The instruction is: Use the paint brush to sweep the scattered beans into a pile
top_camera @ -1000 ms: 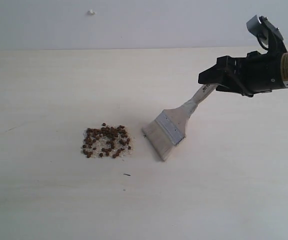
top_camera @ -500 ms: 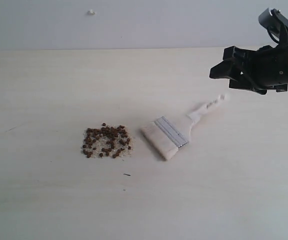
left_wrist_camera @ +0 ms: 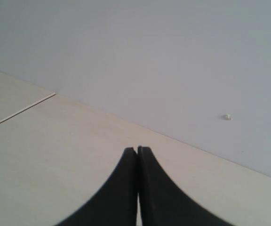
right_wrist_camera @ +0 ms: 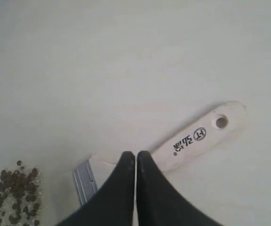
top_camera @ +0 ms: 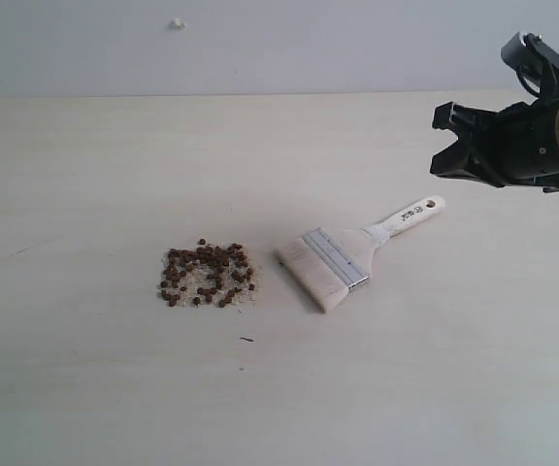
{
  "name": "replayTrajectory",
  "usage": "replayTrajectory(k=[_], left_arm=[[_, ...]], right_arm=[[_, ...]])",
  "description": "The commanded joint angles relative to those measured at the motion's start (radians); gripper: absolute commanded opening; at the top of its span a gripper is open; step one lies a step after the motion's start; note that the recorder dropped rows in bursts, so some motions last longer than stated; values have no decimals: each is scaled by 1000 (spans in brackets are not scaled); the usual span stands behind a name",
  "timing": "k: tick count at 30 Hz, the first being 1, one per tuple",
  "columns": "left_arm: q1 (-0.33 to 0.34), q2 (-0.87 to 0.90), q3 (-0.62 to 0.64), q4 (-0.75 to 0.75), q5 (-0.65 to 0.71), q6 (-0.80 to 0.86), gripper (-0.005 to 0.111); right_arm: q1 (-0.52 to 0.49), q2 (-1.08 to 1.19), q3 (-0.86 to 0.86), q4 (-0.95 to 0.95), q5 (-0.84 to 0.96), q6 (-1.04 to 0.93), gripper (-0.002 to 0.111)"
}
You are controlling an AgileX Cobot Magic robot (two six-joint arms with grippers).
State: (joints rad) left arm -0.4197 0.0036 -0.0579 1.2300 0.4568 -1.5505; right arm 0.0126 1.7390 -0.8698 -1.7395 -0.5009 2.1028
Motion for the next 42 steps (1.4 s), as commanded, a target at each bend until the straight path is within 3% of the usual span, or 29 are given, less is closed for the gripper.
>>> replayTrajectory(k=[1, 13, 22, 25, 29, 30, 32, 34, 36, 42], left_arm=[[2, -4, 1, 4, 2, 5, 0], [2, -4, 1, 4, 2, 5, 0], [2, -4, 1, 4, 2, 5, 0], [2, -4, 1, 4, 2, 5, 0], [2, -4, 1, 4, 2, 5, 0], [2, -4, 1, 4, 2, 5, 0], [2, -4, 1, 4, 2, 5, 0], [2, -4, 1, 4, 2, 5, 0], [2, -4, 1, 4, 2, 5, 0], [2, -4, 1, 4, 2, 5, 0]], right_arm=[[43, 21, 1, -5, 71, -42, 0], [69, -104, 5, -5, 223, -233, 0], [69, -223, 26, -5, 682, -536, 0], [69, -216, 14, 343, 994, -964, 0], [69, -146, -88, 749, 1325, -1361, 0], [69, -129, -115, 883, 1359, -1443, 0], [69, -72, -168, 1447, 1329, -1751, 0], [71, -30, -169, 1757, 1228, -1937, 0], [102, 17, -169, 1857, 1162, -1992, 0], [162, 191, -269, 1861, 1103, -1959, 0]])
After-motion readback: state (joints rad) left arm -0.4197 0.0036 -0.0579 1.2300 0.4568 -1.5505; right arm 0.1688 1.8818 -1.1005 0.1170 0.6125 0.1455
